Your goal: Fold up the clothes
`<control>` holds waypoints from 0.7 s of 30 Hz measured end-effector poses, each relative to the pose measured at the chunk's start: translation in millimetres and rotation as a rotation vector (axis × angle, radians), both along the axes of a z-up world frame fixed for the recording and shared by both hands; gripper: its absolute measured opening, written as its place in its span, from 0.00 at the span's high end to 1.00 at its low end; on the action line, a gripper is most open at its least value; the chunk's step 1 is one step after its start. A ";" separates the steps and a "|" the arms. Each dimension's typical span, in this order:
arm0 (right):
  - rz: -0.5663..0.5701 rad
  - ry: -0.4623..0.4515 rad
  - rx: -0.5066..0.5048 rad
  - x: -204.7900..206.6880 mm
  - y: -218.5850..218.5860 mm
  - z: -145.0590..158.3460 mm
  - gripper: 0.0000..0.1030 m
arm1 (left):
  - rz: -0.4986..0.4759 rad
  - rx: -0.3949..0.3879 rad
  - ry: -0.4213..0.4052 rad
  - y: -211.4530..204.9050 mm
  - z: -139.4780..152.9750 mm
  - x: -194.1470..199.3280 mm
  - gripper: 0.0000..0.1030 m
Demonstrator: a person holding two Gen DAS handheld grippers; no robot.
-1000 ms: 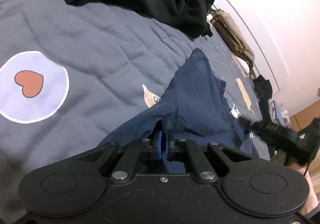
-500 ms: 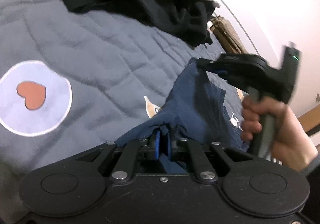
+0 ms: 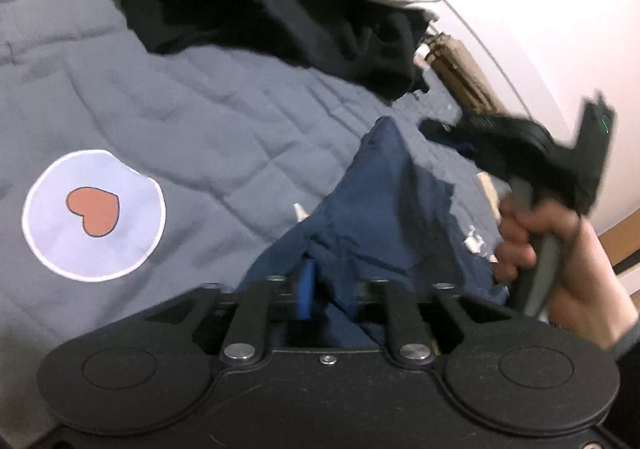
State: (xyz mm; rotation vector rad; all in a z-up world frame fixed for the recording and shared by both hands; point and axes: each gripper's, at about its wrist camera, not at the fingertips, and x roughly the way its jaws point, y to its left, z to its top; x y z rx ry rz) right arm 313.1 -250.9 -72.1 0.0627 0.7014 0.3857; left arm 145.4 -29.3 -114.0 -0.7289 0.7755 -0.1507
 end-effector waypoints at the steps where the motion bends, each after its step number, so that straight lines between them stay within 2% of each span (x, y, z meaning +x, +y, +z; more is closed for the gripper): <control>1: -0.013 -0.011 0.016 -12.9 -9.1 5.1 0.90 | -0.017 0.006 -0.010 -3.3 4.0 -3.9 0.67; 5: -0.070 0.015 0.073 -75.5 -39.3 9.9 0.68 | -0.094 0.046 -0.083 -18.4 17.5 -13.5 0.67; 6: -0.066 0.040 0.105 -91.6 -44.5 6.7 0.67 | -0.105 0.060 -0.104 -21.5 20.1 -14.4 0.67; 10: -0.077 0.119 0.198 -144.0 -50.4 -11.0 0.65 | -0.073 0.052 -0.125 -18.1 26.3 -6.8 0.66; 11: -0.080 0.131 0.225 -155.8 -50.8 -15.9 0.65 | -0.064 0.048 -0.128 -15.9 26.7 -4.2 0.62; 15: -0.119 0.225 0.448 -160.4 -54.2 -43.3 0.64 | -0.036 0.044 -0.126 -9.9 24.3 5.4 0.60; 16: -0.131 0.247 0.464 -158.8 -52.1 -49.2 0.64 | -0.033 0.038 -0.118 -8.9 22.7 6.6 0.60; 19: -0.141 0.348 0.417 -155.3 -44.8 -68.2 0.64 | -0.035 0.013 -0.097 -5.5 20.9 6.4 0.60; 21: -0.137 0.374 0.392 -162.2 -46.7 -72.1 0.65 | -0.041 0.012 -0.103 -3.0 23.2 3.9 0.60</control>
